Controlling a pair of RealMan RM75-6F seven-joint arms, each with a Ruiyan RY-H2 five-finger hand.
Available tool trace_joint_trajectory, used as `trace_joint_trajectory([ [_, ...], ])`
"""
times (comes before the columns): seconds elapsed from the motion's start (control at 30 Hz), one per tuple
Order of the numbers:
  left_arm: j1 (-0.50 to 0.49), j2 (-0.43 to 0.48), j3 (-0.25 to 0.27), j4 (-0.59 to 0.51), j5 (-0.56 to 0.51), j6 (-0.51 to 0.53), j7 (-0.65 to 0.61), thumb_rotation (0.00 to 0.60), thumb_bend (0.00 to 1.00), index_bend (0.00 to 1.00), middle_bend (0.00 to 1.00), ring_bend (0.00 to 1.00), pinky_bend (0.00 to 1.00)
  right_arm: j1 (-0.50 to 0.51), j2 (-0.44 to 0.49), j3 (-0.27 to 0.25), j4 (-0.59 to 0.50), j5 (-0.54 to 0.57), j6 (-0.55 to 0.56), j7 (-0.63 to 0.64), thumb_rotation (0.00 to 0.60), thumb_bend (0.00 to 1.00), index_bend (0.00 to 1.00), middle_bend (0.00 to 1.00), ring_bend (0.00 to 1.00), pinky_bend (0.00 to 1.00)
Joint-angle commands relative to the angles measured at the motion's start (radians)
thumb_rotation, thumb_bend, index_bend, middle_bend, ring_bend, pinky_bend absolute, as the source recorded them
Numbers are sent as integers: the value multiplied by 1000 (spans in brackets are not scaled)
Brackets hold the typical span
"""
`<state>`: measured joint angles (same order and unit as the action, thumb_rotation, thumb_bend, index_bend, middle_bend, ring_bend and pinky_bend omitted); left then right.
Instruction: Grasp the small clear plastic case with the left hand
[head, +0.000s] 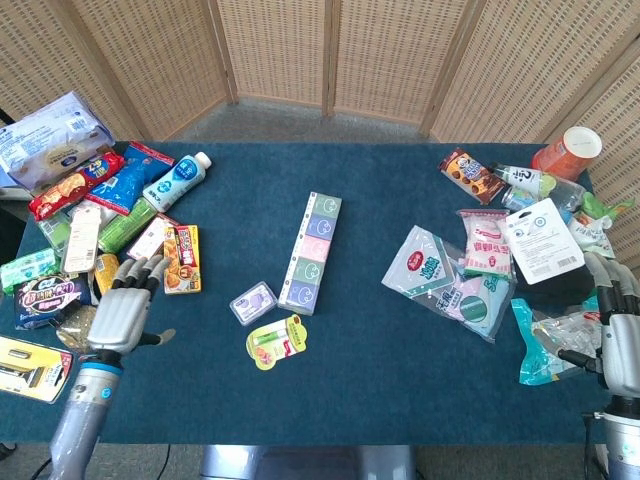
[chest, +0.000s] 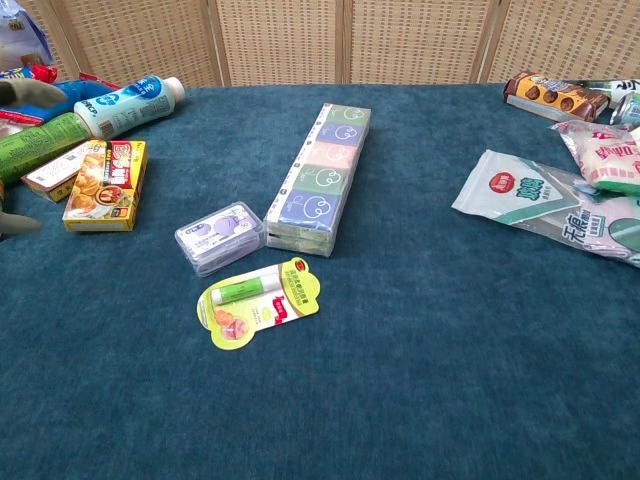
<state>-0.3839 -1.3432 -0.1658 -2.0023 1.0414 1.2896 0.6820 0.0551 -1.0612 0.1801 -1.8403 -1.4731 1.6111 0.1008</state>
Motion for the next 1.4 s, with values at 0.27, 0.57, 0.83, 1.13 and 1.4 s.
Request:
trace_joint_trajectory([
  [0.27,-256,-339,-121,68,-349,42,303,600,0,0,0,0,0,-6,17,6,-2,6,4,37,600,0,0,0,0,0],
  [0.57,-336,-454,-141,187,-452,101,361,600,0,0,0,0,0,-7,27,13,0,16,3,66,600,0,0,0,0,0],
  [0.83,-389,-502,-173,304,-504,51,330,600,0,0,0,0,0,-7,26,12,-1,17,1,66,600,0,0,0,0,0],
  [1.13,-440,-554,-195,430,-551,-14,293,600,0,0,0,0,0,-7,31,15,2,20,-1,80,600,0,0,0,0,0],
  [1.4,-483,-612,-197,550,-552,-30,281,600,0,83,115,213,382,-7,32,16,4,24,-3,86,600,0,0,0,0,0],
])
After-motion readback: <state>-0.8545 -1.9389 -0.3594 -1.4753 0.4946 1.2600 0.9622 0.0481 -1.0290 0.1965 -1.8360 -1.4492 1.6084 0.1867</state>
